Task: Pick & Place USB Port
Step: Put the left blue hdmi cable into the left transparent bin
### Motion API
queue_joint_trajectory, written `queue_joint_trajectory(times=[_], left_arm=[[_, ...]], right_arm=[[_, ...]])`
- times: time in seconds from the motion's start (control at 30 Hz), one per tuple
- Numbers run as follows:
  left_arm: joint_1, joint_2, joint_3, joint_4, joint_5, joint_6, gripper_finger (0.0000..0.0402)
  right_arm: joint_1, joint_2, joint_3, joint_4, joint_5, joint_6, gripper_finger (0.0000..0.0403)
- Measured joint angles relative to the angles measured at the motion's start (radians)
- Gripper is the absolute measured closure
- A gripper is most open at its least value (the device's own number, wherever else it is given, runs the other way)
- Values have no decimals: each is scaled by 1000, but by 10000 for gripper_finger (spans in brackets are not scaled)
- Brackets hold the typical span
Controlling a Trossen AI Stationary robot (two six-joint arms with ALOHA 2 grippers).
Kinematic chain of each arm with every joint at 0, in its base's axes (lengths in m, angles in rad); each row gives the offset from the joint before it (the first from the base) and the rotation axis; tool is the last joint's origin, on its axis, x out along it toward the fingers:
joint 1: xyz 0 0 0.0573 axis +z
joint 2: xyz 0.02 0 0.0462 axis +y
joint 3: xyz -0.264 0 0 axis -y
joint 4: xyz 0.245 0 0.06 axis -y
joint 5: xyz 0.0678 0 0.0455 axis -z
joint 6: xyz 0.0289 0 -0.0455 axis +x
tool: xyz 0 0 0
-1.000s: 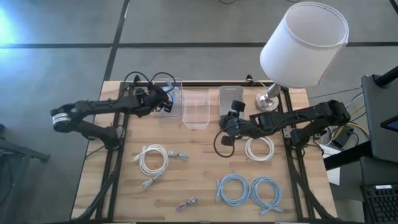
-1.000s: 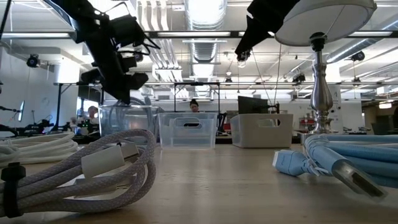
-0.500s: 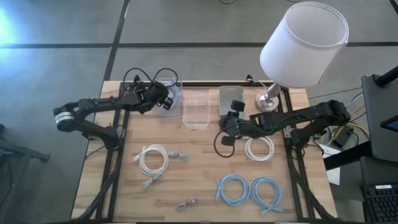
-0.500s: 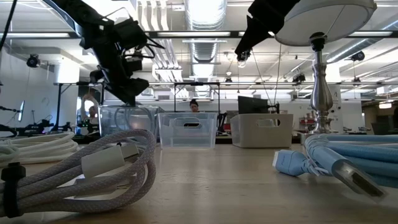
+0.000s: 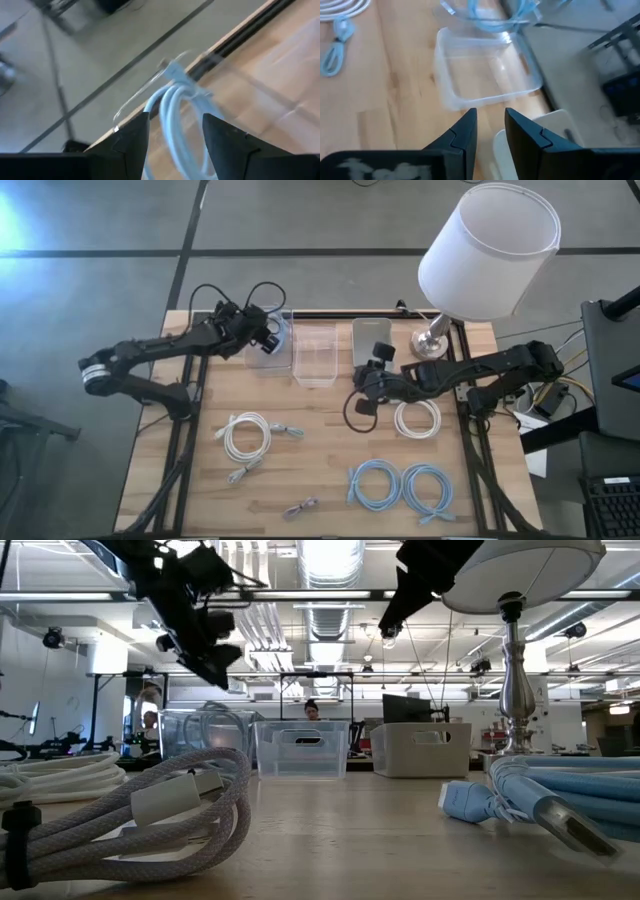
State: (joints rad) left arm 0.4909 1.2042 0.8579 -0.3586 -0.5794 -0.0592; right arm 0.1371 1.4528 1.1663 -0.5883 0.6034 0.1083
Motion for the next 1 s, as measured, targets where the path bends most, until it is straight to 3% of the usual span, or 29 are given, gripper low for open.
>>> queue_joint_trajectory(times=[0.4,0.7,1.0], left_arm=[[-41,-92,6,4,372,3,216],[-73,-71,4,12,385,-9,218],[-75,-69,4,31,385,-22,223]], right_arm=[[14,0,-89,-6,-500,217,287],[115,63,-227,51,-809,453,286],[233,199,-222,140,-850,540,273]])
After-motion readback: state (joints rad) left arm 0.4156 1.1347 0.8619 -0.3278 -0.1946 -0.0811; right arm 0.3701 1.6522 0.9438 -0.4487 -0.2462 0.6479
